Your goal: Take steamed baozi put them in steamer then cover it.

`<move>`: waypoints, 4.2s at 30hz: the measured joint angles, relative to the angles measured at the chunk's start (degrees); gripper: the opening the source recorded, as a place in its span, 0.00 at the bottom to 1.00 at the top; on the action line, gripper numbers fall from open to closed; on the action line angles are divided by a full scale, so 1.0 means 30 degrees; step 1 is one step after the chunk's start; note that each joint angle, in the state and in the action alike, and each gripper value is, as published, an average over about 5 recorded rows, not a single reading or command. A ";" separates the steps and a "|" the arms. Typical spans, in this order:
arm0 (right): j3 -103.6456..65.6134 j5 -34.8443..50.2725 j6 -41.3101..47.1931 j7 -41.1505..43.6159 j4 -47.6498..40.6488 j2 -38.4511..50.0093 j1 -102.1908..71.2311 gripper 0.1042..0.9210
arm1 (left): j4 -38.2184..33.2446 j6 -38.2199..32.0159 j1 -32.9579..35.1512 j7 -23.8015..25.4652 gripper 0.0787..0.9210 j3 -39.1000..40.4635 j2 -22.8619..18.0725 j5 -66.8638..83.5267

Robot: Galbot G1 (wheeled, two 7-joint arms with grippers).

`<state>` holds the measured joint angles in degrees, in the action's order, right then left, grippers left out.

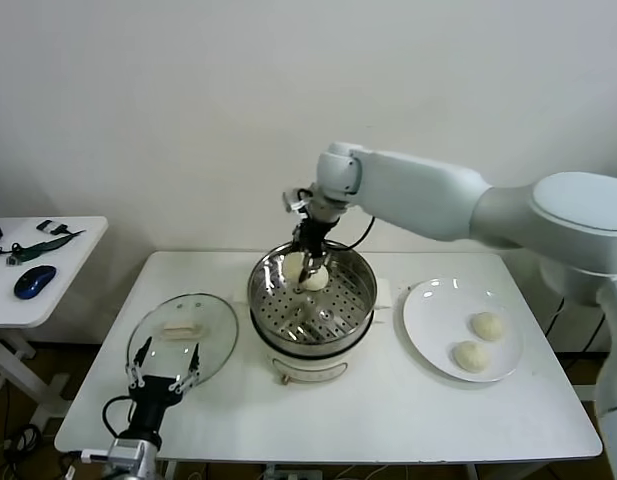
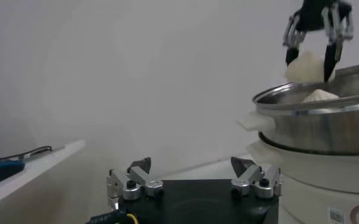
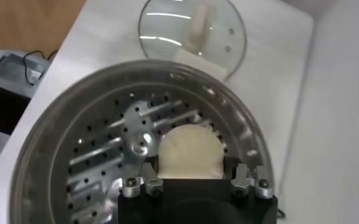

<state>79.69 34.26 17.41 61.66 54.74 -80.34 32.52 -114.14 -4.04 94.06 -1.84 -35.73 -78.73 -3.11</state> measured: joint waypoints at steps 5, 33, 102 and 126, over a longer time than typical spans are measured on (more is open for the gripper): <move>0.0138 -0.0035 0.0047 -0.0121 -0.0230 -0.0494 -0.0645 0.70 | 0.0091 0.0043 -0.0160 0.0015 0.88 0.0086 0.0031 -0.0069; 0.0614 -0.0242 -0.0327 0.0342 0.1884 0.1375 0.0788 0.88 | 0.0092 0.0018 0.0138 0.0047 0.88 0.0064 0.0204 0.0083; -0.8191 -1.3003 -0.3037 0.1834 0.2581 1.3706 -1.0032 0.76 | 0.0102 0.0006 0.1073 -0.0042 0.88 -0.0730 -0.0112 -0.0394; -0.3815 -1.2423 -0.9524 0.3928 0.3318 1.1636 -0.2150 0.73 | 0.0220 -0.0093 0.1134 -0.0053 0.88 -0.0627 -0.0155 -0.0387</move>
<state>68.24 -3.01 -11.16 73.45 64.70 -45.43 26.07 -113.48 -4.32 97.47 -2.00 -37.61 -79.19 -4.27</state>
